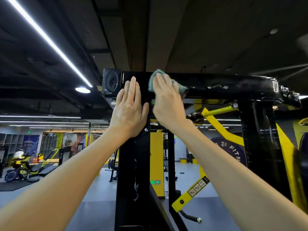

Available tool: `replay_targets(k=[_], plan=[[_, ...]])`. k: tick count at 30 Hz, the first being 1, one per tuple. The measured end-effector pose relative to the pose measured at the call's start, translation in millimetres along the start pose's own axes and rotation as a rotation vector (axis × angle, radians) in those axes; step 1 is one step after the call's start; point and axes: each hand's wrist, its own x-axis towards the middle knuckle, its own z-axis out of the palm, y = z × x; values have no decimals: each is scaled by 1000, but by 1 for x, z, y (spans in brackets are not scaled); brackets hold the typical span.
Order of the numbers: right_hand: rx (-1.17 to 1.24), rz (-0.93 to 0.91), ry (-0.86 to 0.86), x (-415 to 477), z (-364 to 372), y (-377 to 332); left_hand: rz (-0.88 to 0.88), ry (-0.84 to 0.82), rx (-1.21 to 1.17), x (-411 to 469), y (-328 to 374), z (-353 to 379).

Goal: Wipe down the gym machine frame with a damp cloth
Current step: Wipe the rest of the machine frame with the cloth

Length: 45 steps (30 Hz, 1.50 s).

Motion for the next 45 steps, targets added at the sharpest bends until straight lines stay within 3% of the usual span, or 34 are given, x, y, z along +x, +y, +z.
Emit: replay_targets(k=[6, 12, 16, 22, 25, 31, 35, 40, 45], plan=[[-2, -129, -70, -1, -9, 26, -19, 22, 8, 0, 0, 6], [-37, 48, 3, -27, -43, 109, -41, -7, 2, 3, 5, 3], [-81, 213, 36, -44, -67, 154, 71, -1, 49, 8, 16, 3], [-81, 385, 115, -45, -71, 161, 74, -19, 41, 12, 24, 12], [-18, 315, 129, -36, -54, 129, 58, -3, 64, 12, 28, 16], [64, -6, 33, -23, -26, 53, 66, 11, 37, 10, 48, 19], [51, -91, -49, -20, -32, 62, 80, 8, 1, 10, 62, 23], [15, -13, 18, -37, -54, 122, 100, -20, 65, 12, 55, 21], [-51, 227, 64, -55, -82, 189, 89, -13, 49, 11, 57, 22]])
